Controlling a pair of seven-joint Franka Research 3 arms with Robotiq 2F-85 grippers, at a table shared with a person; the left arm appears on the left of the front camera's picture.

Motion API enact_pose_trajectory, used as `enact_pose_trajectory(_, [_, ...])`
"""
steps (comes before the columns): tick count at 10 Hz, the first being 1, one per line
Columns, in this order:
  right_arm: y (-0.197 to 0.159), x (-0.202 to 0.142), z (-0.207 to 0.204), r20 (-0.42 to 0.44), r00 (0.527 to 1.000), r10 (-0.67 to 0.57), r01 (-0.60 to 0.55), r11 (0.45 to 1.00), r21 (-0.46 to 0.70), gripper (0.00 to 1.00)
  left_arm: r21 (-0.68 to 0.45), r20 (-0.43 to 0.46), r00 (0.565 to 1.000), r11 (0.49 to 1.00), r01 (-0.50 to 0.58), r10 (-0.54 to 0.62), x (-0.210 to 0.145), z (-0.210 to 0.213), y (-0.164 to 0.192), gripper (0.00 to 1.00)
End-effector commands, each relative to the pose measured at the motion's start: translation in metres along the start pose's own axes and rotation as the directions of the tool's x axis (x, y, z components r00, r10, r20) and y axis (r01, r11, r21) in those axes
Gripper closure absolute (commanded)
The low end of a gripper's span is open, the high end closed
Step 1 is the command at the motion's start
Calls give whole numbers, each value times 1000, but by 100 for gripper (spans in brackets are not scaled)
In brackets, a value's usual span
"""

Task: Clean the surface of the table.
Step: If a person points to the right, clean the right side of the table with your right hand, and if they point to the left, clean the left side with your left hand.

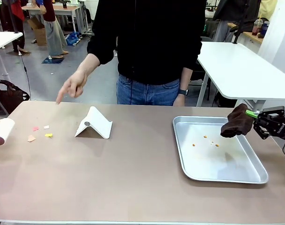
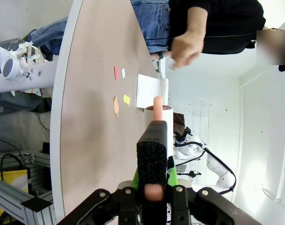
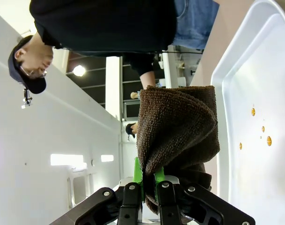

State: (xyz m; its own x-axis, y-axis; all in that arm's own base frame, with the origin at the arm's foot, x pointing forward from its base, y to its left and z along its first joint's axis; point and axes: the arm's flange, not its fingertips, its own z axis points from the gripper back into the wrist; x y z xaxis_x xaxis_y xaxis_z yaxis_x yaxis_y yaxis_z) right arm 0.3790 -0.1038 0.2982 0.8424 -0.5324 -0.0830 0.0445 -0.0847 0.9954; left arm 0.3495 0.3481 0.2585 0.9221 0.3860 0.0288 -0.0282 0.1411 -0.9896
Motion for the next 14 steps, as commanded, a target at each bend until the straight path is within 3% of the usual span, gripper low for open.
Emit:
enact_pose_trajectory(1, [9, -1, -3, -5, 1000, -8, 8, 1000, 4, 100, 5, -2, 1000, 1000, 9, -9, -4, -2, -6, 100])
enact_pose_trajectory(8, [9, -1, -3, -5, 1000, -8, 8, 1000, 4, 100, 5, -2, 1000, 1000, 9, -9, -4, -2, -6, 100])
enact_pose_trajectory(9, [9, -1, -3, -5, 1000, -8, 8, 1000, 4, 100, 0, 0, 1000, 1000, 0, 0, 0, 0, 0, 78])
enact_pose_trajectory(14, [9, -1, -3, -5, 1000, -8, 8, 1000, 4, 100, 162, 72, 997, 987, -8, -3, -13, -71, -27, 78])
